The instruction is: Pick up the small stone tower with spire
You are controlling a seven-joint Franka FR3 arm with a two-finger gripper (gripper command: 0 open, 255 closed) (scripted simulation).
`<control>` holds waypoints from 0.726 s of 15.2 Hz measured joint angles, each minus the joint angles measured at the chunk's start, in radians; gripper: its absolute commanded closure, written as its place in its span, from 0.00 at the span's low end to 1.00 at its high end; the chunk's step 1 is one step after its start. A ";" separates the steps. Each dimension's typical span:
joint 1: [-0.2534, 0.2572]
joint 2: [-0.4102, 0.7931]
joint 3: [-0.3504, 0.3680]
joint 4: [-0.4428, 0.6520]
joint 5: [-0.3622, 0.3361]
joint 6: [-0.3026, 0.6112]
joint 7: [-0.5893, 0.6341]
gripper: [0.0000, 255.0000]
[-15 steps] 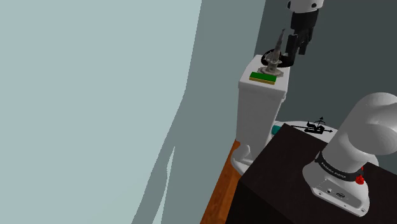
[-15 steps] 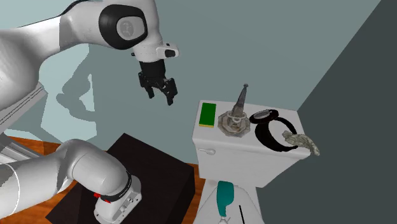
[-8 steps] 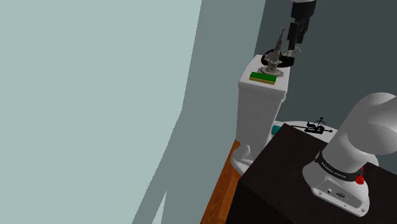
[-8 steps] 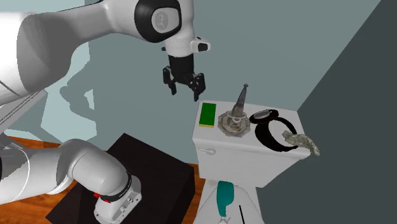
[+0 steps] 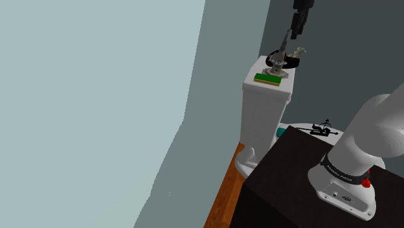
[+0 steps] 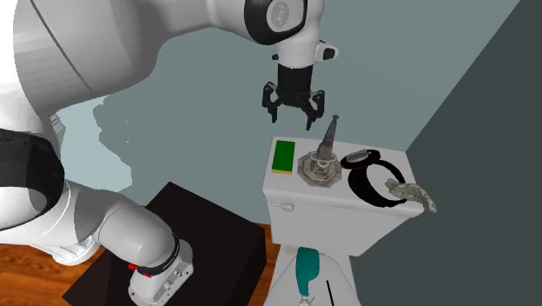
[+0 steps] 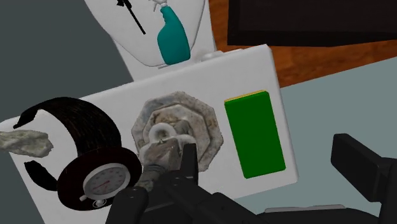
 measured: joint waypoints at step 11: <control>-0.110 0.455 -0.149 0.504 0.254 -0.089 -0.373 0.00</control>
